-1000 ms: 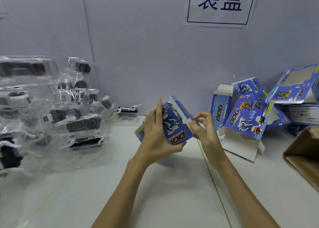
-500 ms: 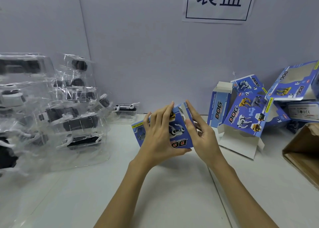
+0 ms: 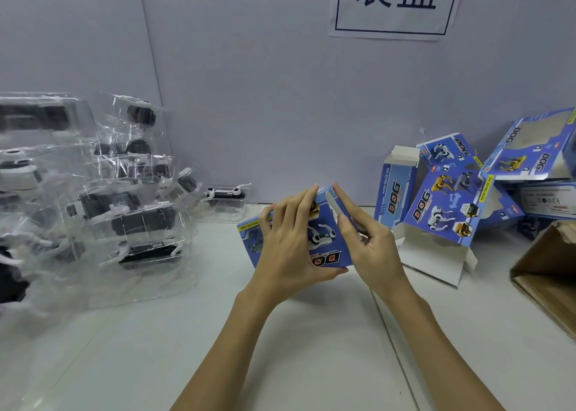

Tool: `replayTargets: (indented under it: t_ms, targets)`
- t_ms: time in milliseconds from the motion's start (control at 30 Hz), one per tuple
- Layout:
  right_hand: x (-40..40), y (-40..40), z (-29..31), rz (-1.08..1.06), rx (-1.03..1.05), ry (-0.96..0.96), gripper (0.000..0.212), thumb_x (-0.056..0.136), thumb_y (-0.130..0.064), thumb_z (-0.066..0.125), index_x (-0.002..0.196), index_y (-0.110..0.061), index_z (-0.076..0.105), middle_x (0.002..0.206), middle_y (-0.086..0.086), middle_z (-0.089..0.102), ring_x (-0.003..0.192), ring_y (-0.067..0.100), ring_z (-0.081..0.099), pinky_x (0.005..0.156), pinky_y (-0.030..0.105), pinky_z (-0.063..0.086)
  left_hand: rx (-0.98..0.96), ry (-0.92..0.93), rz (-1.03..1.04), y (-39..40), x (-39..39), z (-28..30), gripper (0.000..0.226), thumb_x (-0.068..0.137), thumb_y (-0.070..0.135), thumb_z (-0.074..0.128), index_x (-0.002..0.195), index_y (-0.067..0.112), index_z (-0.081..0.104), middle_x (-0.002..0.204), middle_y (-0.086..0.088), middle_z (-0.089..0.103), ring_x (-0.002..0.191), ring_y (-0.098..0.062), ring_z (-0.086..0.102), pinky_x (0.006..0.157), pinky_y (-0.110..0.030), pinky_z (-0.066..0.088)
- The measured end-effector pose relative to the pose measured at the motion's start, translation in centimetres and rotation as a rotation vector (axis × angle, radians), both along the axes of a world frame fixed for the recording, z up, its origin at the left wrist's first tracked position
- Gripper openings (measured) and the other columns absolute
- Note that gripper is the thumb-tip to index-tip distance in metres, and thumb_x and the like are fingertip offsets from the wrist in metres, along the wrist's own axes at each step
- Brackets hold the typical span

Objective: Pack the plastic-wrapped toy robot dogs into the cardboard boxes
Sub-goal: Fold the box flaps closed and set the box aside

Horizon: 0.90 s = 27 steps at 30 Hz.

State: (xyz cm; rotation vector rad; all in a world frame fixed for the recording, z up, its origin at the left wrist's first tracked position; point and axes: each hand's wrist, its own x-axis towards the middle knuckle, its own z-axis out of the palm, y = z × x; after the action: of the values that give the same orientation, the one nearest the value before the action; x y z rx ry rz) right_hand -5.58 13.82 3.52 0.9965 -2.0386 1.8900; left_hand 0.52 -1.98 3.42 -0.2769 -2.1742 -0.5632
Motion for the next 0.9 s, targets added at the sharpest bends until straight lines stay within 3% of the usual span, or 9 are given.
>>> replayTargets:
  t_ms: [233,367,500,633,767,900]
  targets:
    - [0.3,-0.1,0.0,-0.048,-0.010,0.020,0.050,0.101,-0.042,0.056,0.149,-0.052,0.048,0.124,-0.020,0.070,0.112,0.011,0.072,0.069,0.029,0.065,-0.019,0.031,0.020,0.0,-0.3,-0.4,0.123,0.061,0.064,0.092,0.156,0.014,0.031,0.151,-0.003,0.048,0.136,-0.025,0.046,0.115,-0.056,0.031]
    - [0.7,-0.3,0.1,-0.053,-0.059,0.052,0.046,0.099,-0.036,0.058,0.141,-0.055,0.054,0.126,-0.034,0.064,0.120,0.003,0.066,0.067,0.020,0.062,-0.037,0.028,0.033,0.3,-0.4,-0.5,0.123,0.062,0.065,0.092,0.156,0.017,0.029,0.151,-0.003,0.048,0.137,-0.024,0.045,0.117,-0.054,0.030]
    - [0.5,-0.5,-0.3,-0.045,-0.027,0.086,0.047,0.103,-0.034,0.055,0.150,-0.044,0.051,0.145,-0.016,0.057,0.132,0.011,0.060,0.077,0.030,0.065,-0.030,0.025,0.044,0.1,-0.2,-0.3,0.119,0.064,0.065,0.090,0.156,0.010,0.039,0.152,-0.001,0.047,0.137,-0.024,0.046,0.115,-0.055,0.030]
    - [0.6,-0.7,-0.1,0.041,0.020,0.027,0.048,0.104,-0.040,0.050,0.149,-0.057,0.044,0.160,-0.003,0.041,0.136,0.012,0.056,0.085,0.038,0.065,-0.015,0.050,0.041,-0.1,-0.3,-0.4,0.116,0.065,0.066,0.086,0.156,0.011,0.038,0.151,-0.001,0.047,0.136,-0.023,0.046,0.113,-0.056,0.032]
    - [0.8,-0.8,0.3,0.109,0.054,-0.001,0.049,0.103,-0.043,0.046,0.147,-0.064,0.040,0.148,-0.009,0.048,0.134,0.012,0.056,0.084,0.032,0.063,-0.008,0.080,0.043,-0.1,-0.5,-0.5,0.117,0.065,0.064,0.087,0.155,0.013,0.034,0.149,-0.003,0.048,0.134,-0.024,0.048,0.111,-0.057,0.033]
    - [1.0,-1.3,0.4,0.080,0.093,-0.005,0.048,0.100,-0.051,0.041,0.143,-0.072,0.035,0.147,-0.007,0.041,0.137,0.014,0.053,0.088,0.035,0.063,0.007,0.072,0.025,-0.4,-0.5,-0.5,0.115,0.066,0.065,0.083,0.156,0.012,0.035,0.150,-0.001,0.046,0.136,-0.023,0.046,0.112,-0.059,0.033]
